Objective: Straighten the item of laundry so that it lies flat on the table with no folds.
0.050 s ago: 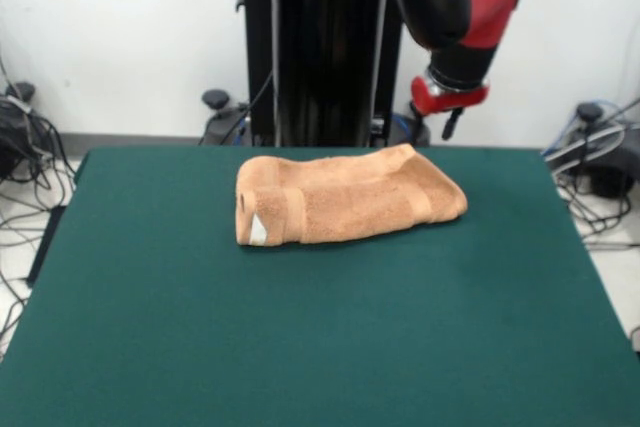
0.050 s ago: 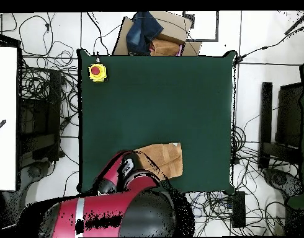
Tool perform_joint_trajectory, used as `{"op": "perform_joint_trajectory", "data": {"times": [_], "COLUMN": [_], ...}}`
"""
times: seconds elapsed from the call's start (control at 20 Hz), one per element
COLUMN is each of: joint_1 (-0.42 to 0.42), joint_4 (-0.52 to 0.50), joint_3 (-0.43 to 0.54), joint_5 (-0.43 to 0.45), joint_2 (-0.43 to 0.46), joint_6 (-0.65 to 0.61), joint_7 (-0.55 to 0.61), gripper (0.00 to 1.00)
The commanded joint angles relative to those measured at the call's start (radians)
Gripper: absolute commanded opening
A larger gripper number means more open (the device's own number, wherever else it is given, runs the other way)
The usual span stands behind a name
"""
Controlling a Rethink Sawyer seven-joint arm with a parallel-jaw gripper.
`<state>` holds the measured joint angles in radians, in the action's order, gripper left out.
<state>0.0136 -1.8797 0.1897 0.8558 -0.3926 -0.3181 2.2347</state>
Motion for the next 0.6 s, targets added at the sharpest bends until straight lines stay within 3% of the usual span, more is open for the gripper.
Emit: {"op": "perform_joint_trajectory", "data": {"times": [0.05,0.6], "joint_1": [0.036,0.018], "joint_4": [-0.004,0.049], "joint_3": [0.095,0.057], "joint_5": [0.048,0.12], "joint_2": [0.006,0.061], "joint_6": [-0.055,-0.002], "joint_7": [-0.151,-0.113], "gripper": [1.0,1.0]}}
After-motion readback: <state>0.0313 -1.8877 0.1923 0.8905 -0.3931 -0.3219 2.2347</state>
